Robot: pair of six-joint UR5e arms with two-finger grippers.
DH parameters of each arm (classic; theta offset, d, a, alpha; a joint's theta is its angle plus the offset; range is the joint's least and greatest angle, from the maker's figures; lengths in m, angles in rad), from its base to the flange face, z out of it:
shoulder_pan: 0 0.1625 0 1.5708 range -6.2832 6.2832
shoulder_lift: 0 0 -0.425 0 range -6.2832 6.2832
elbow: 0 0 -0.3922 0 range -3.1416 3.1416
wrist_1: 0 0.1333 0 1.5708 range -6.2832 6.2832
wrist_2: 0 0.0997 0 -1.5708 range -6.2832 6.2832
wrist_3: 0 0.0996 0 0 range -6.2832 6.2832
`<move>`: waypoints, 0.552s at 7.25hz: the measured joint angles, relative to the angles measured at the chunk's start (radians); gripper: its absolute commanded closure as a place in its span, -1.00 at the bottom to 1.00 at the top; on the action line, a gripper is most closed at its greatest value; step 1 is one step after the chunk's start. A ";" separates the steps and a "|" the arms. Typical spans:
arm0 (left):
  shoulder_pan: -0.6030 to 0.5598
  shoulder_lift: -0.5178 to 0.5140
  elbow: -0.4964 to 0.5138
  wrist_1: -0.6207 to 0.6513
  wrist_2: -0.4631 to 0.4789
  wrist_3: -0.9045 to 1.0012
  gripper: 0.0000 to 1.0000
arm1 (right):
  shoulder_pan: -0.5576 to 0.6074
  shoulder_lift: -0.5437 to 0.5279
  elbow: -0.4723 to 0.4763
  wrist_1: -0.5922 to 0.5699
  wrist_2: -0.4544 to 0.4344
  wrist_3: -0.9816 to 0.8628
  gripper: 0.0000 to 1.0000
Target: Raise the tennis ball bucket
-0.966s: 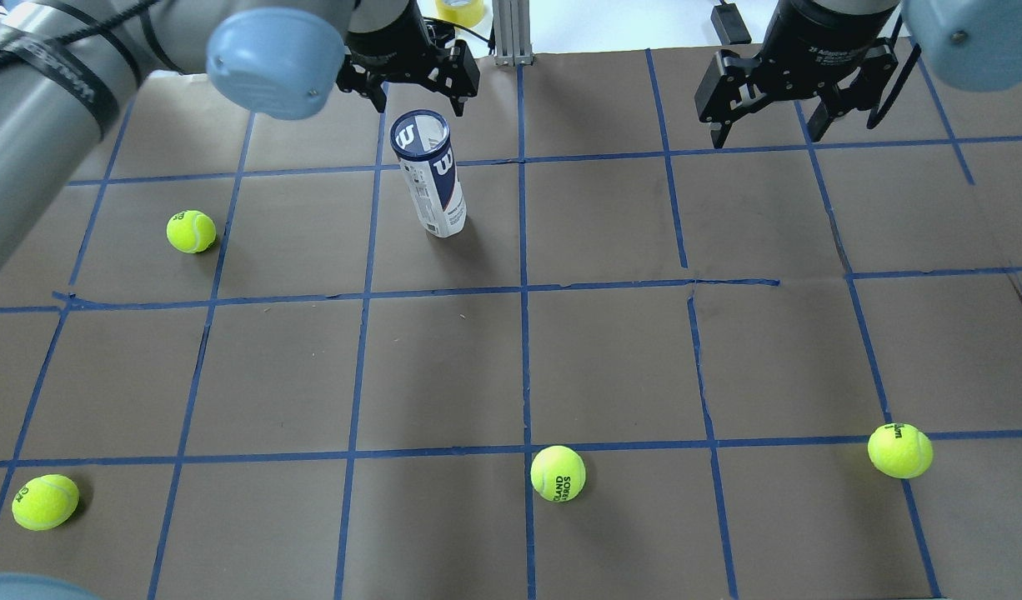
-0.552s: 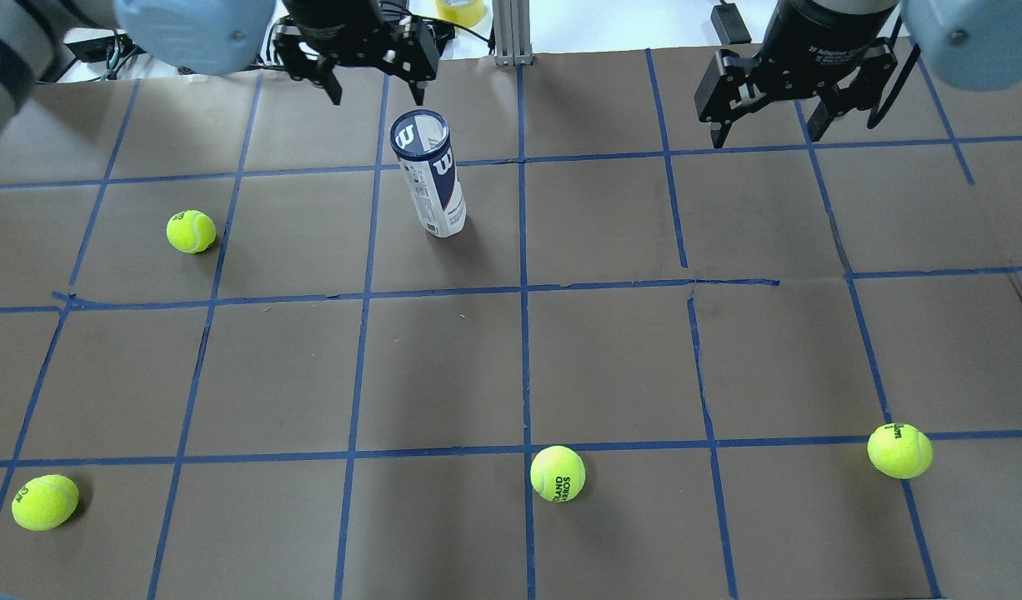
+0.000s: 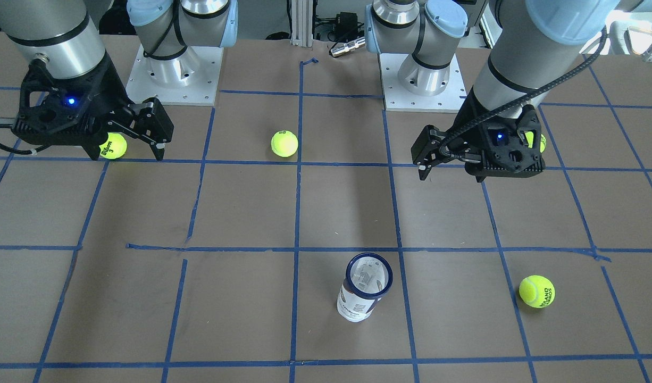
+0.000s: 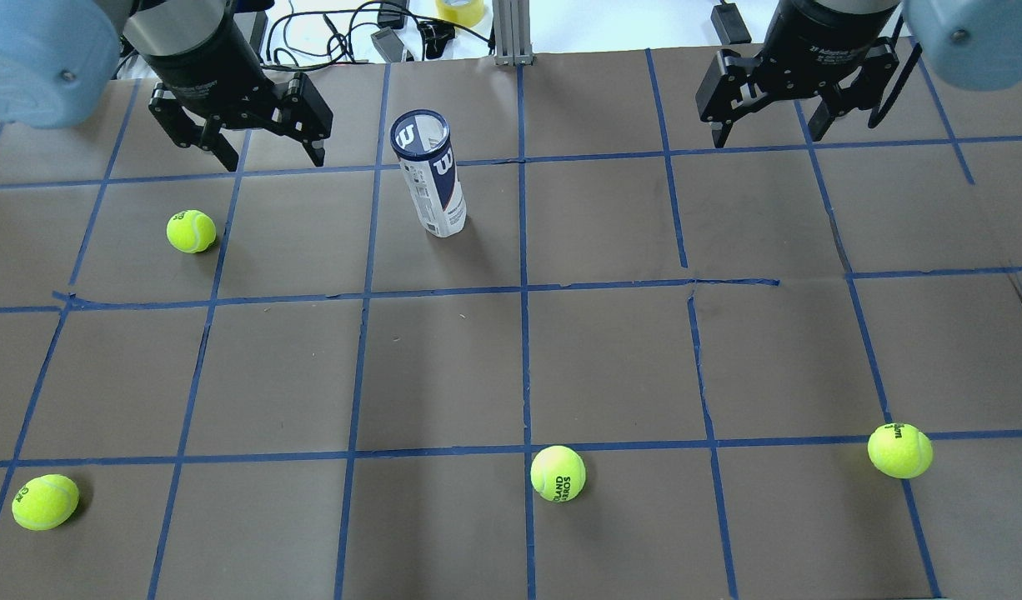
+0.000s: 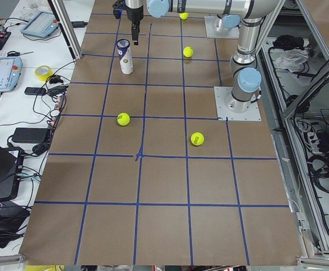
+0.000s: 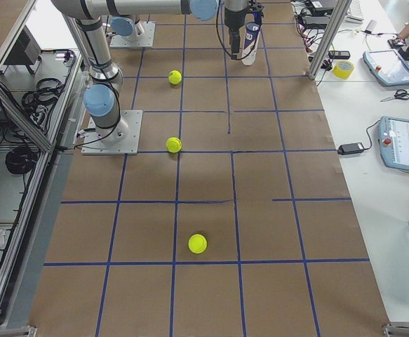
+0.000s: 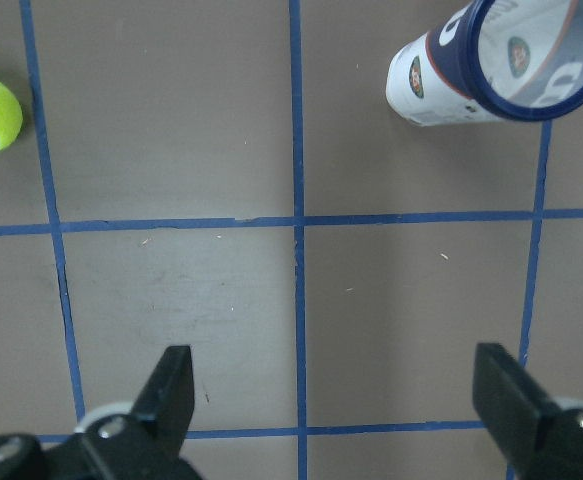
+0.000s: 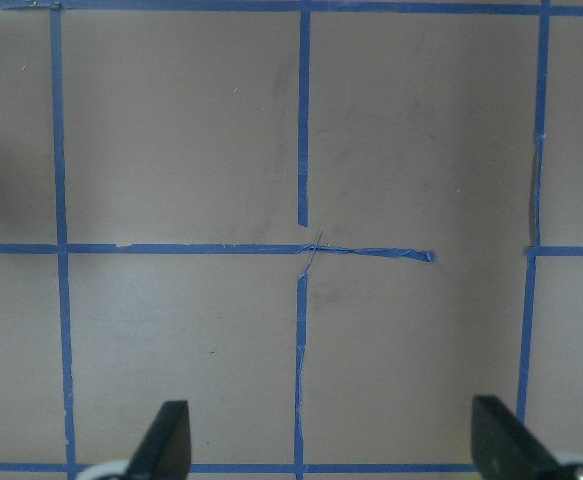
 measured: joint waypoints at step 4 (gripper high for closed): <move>0.026 0.044 -0.036 0.003 0.037 0.006 -1.00 | 0.001 0.000 0.000 0.000 0.001 0.000 -1.00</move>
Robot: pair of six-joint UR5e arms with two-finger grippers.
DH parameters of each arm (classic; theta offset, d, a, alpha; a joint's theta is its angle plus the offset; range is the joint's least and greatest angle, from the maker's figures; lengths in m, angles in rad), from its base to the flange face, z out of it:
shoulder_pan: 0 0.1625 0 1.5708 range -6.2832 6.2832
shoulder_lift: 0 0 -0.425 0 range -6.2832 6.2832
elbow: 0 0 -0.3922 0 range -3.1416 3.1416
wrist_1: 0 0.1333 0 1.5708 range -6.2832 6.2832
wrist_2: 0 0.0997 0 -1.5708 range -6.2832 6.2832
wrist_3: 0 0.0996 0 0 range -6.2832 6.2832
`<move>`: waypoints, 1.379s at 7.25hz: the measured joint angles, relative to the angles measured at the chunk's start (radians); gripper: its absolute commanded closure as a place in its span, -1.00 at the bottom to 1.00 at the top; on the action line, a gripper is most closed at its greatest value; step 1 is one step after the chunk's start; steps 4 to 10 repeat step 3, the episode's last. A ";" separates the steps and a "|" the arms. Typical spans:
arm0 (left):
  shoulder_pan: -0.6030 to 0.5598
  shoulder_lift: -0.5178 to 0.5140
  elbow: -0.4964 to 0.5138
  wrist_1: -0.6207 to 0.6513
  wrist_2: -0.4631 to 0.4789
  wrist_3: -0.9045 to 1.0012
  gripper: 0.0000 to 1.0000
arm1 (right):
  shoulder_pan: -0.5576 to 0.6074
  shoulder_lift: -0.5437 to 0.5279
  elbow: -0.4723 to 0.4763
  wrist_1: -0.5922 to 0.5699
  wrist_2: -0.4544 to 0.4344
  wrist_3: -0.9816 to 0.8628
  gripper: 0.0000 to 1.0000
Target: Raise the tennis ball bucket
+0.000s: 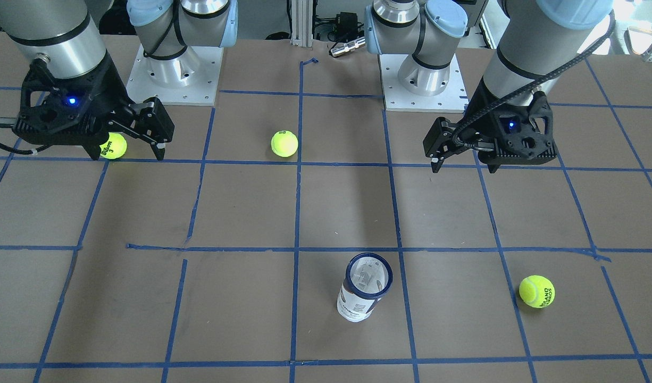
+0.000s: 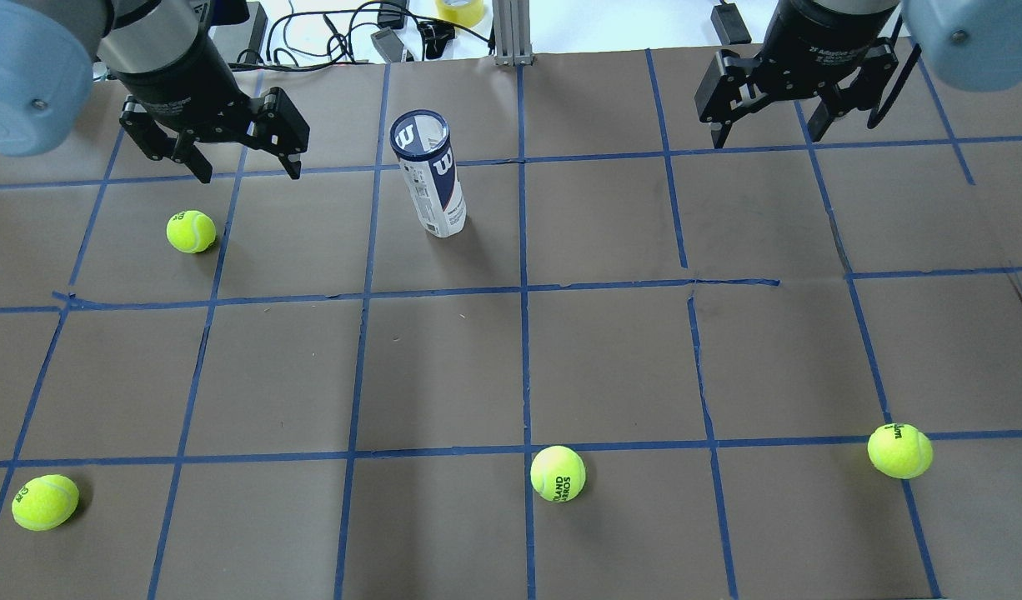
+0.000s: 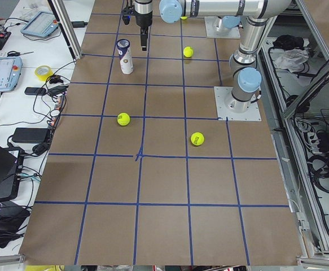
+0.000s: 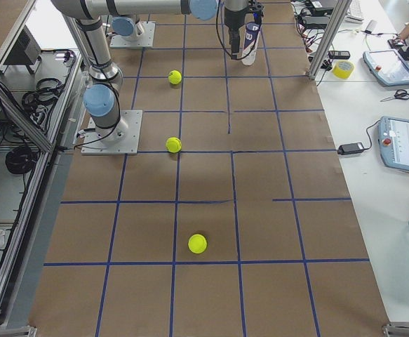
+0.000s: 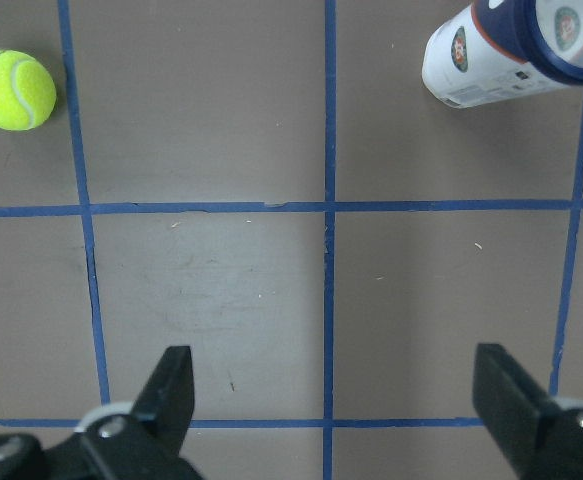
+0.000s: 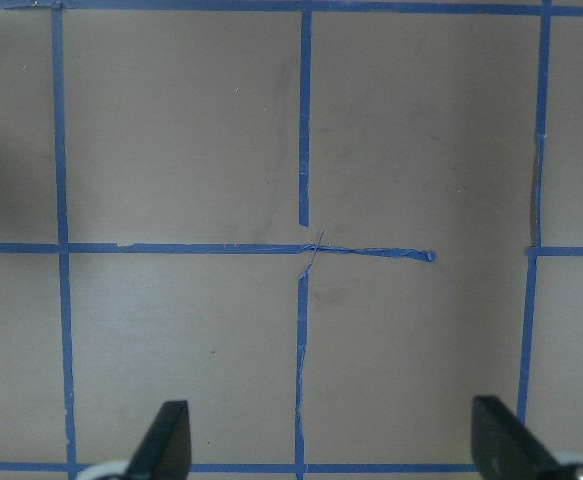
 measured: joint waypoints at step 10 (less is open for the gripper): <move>0.010 0.016 -0.008 0.000 -0.002 -0.006 -1.00 | 0.000 0.000 0.000 0.000 -0.001 0.000 -1.00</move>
